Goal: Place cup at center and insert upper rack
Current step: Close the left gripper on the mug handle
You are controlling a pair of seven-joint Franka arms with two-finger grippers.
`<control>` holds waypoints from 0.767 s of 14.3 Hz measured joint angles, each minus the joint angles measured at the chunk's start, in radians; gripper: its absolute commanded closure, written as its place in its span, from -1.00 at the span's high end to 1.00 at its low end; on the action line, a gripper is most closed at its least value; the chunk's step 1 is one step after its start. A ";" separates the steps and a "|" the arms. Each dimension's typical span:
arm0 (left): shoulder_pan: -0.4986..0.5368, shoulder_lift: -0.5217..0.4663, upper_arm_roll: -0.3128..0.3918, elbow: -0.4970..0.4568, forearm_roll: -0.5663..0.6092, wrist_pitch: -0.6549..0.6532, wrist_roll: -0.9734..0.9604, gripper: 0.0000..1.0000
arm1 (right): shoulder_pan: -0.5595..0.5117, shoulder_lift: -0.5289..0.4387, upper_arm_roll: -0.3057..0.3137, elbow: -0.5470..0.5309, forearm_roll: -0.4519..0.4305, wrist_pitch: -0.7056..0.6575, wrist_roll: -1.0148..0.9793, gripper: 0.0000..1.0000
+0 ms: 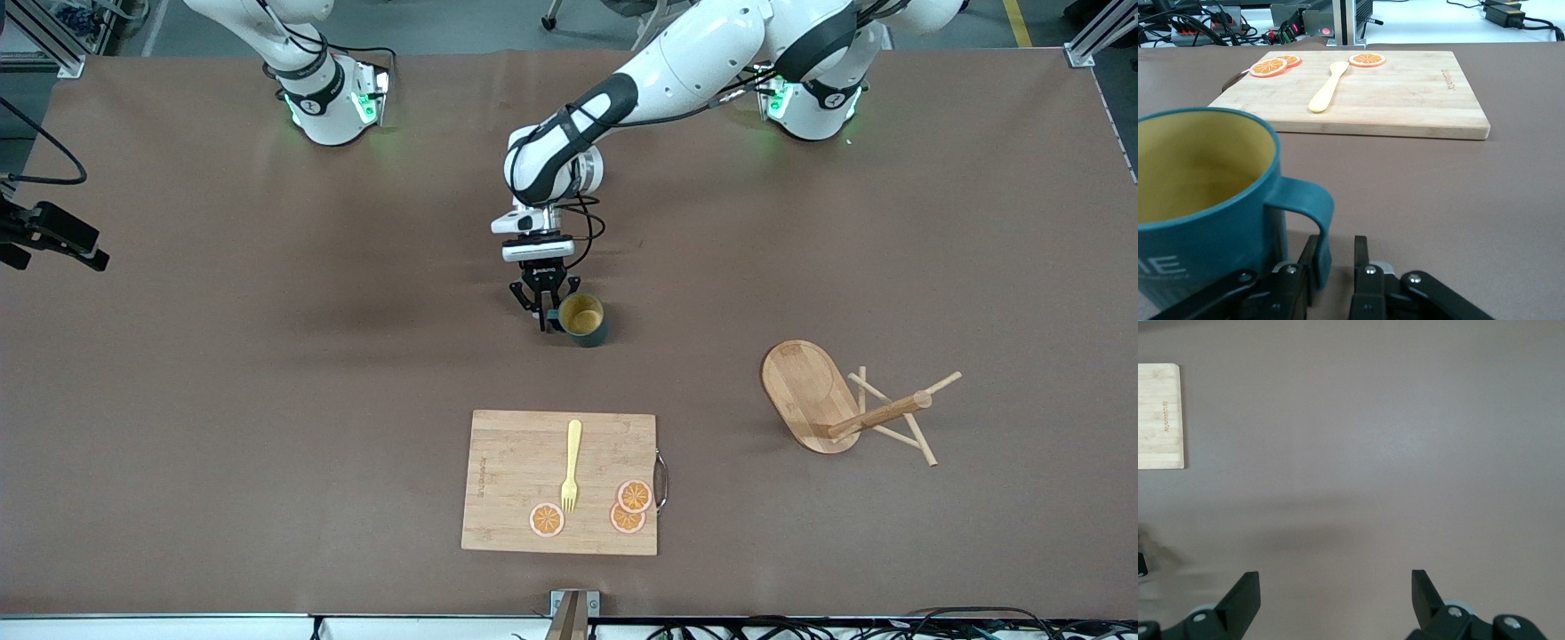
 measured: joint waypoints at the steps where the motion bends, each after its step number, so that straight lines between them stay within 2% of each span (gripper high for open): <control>1: 0.000 0.000 0.000 0.002 0.000 0.000 -0.006 -0.67 | 0.000 0.000 0.000 0.002 0.000 0.000 0.000 1.00; 5: 0.000 0.000 -0.001 0.007 0.000 0.000 -0.046 -0.98 | 0.000 0.000 0.001 0.011 0.000 -0.001 0.000 1.00; 11: 0.002 -0.009 -0.005 0.036 -0.051 0.000 -0.059 -1.00 | 0.000 0.000 0.001 0.025 0.000 -0.001 0.000 1.00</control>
